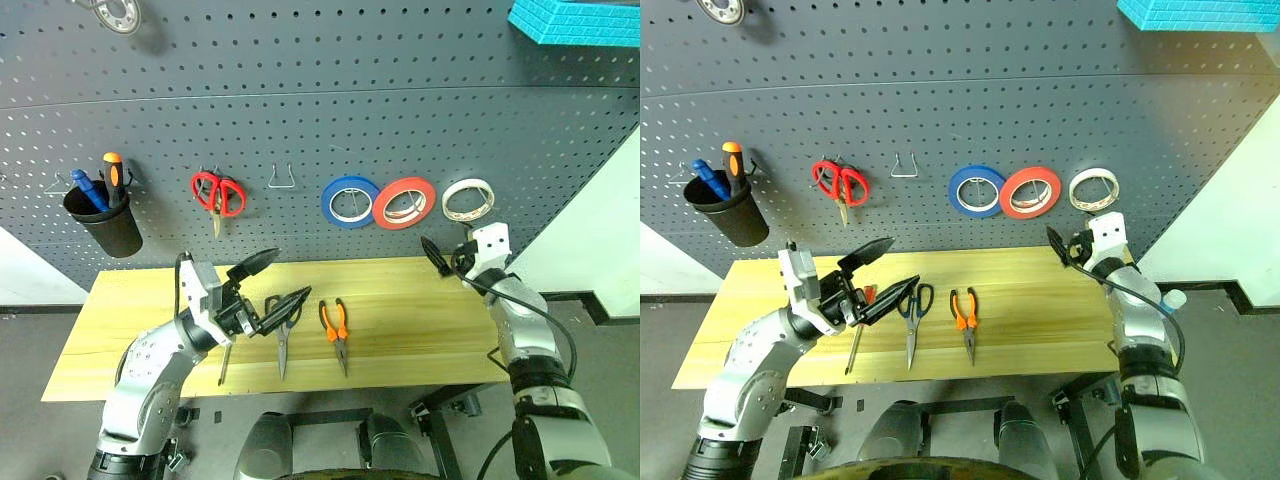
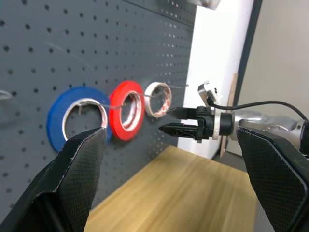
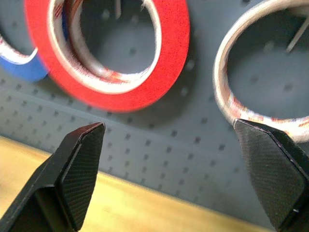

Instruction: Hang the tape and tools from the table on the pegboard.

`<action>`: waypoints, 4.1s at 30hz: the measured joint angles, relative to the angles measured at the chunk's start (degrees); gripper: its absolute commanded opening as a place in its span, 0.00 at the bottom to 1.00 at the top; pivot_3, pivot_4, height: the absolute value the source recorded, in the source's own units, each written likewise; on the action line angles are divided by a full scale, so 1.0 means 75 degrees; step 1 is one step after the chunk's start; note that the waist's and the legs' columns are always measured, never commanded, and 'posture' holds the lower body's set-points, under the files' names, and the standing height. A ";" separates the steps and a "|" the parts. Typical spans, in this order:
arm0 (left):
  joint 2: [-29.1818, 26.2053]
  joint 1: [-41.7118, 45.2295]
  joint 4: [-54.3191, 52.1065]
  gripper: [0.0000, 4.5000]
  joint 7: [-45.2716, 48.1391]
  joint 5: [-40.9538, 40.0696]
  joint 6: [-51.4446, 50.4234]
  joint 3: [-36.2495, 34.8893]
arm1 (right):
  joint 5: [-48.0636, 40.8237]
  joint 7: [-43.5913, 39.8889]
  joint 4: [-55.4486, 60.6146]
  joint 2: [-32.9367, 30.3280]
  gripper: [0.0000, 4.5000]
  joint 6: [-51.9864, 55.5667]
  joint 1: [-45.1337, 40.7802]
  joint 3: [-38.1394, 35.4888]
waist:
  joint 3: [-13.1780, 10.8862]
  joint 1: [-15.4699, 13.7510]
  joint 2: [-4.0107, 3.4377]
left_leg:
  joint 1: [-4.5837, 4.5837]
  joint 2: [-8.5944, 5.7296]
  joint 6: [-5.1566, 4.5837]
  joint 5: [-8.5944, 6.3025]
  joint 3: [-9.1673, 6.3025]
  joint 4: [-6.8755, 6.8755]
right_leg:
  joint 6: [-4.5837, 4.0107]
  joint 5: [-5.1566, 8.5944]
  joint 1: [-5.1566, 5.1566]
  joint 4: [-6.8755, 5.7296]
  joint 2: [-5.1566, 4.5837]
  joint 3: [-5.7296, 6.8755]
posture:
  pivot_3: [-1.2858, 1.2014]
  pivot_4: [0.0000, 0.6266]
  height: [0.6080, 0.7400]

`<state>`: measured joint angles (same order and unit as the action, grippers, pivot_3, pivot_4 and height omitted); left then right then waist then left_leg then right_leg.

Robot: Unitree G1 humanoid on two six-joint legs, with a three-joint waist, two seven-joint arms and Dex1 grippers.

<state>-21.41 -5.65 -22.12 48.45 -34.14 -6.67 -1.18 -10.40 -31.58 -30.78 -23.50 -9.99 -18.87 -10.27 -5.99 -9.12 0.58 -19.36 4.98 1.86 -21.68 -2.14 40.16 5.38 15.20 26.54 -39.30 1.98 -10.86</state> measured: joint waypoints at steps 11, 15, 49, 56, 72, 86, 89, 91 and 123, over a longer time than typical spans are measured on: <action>-0.0201 -0.0425 0.0189 1.00 0.0136 0.0179 0.0143 -0.0064 | -0.0642 -0.0083 0.4271 0.0086 0.99 0.2315 0.2870 0.0581 | -0.0022 0.0078 0.0003 | -0.0004 0.0001 -0.0007 -0.0004 -0.0001 -0.0013 | 0.0015 0.0013 0.0001 0.0001 0.0000 0.0000 | 0.67 0.16 0.52; -0.0298 -0.0664 0.0436 1.00 0.0129 0.0368 0.0216 -0.0141 | -0.0839 0.0191 0.6241 0.0477 0.99 0.3812 0.3291 0.1681 | -0.0075 0.0124 0.0026 | 0.0002 0.0001 -0.0006 -0.0004 -0.0005 -0.0012 | 0.0041 0.0029 0.0000 -0.0001 0.0004 -0.0001 | 0.67 0.18 0.52; -0.0412 -0.2734 -0.0506 1.00 -0.0427 0.0557 0.0217 -0.0053 | 0.1333 0.3798 0.6401 0.3299 0.99 0.8607 0.1886 0.4618 | -0.0872 0.0124 0.0047 | -0.0162 0.0003 -0.0003 -0.0004 -0.0012 -0.0013 | 0.0015 0.0017 0.0186 0.0010 0.0003 0.0001 | 0.66 0.36 0.52; -0.0416 -0.2979 -0.0759 1.00 -0.0403 0.0553 0.0287 -0.0053 | 0.1469 0.4449 0.5705 0.3450 0.99 0.8594 0.1306 0.4290 | -0.0928 0.0167 0.0045 | -0.0207 0.0003 -0.0003 -0.0003 -0.0012 -0.0013 | 0.0014 0.0015 0.0232 0.0008 0.0003 0.0001 | 0.66 0.38 0.52; -0.0432 -0.3221 -0.0816 1.00 -0.0325 0.0548 0.0336 -0.0057 | 0.1404 0.4761 0.5294 0.3492 0.99 0.8633 0.1178 0.4291 | -0.1023 0.0196 0.0036 | -0.0262 0.0003 -0.0003 -0.0003 -0.0013 -0.0010 | 0.0014 0.0013 0.0282 0.0008 0.0003 0.0003 | 0.66 0.40 0.52; -0.0419 -0.3412 -0.0815 1.00 -0.0333 0.0550 0.0471 -0.0062 | 0.1249 0.4757 0.4542 0.3540 0.99 0.8542 0.0696 0.4480 | -0.1105 0.0320 0.0041 | -0.0264 0.0003 -0.0003 -0.0003 -0.0013 -0.0008 | 0.0014 0.0013 0.0285 0.0008 0.0003 0.0003 | 0.67 0.42 0.52; -0.0409 -0.3461 -0.0815 1.00 -0.0381 0.0553 0.0537 -0.0232 | 0.1206 0.4778 0.4485 0.3566 0.99 0.8451 0.0581 0.4476 | -0.1119 0.0317 0.0041 | -0.0266 0.0003 -0.0003 -0.0004 -0.0014 -0.0009 | 0.0014 0.0012 0.0287 0.0007 0.0003 0.0004 | 0.67 0.43 0.52; -0.0411 -0.3505 -0.0814 1.00 -0.0406 0.0557 0.0634 -0.0350 | 0.1200 0.4785 0.4480 0.3571 0.99 0.8419 0.0560 0.4473 | -0.1122 0.0312 0.0040 | -0.0267 0.0003 -0.0003 -0.0004 -0.0013 -0.0008 | 0.0014 0.0012 0.0287 0.0008 0.0003 0.0003 | 0.67 0.43 0.52; -0.0462 -0.3556 -0.0987 1.00 -0.0547 0.0583 0.0622 -0.0404 | 0.0701 0.5041 0.4004 0.3751 0.99 0.8996 0.0245 0.4044 | -0.1236 0.0323 0.0036 | -0.0266 0.0003 -0.0005 -0.0004 -0.0016 -0.0008 | 0.0014 0.0012 0.0286 0.0006 0.0003 0.0004 | 0.67 0.46 0.52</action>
<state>-24.88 -32.32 -29.52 44.35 -29.77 -2.00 -4.22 -5.14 6.23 -0.75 4.63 57.48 -17.03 20.06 -15.26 -6.70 0.85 -21.35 5.00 1.82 -21.71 -2.26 40.10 5.48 15.29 28.69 -39.26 2.00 -10.83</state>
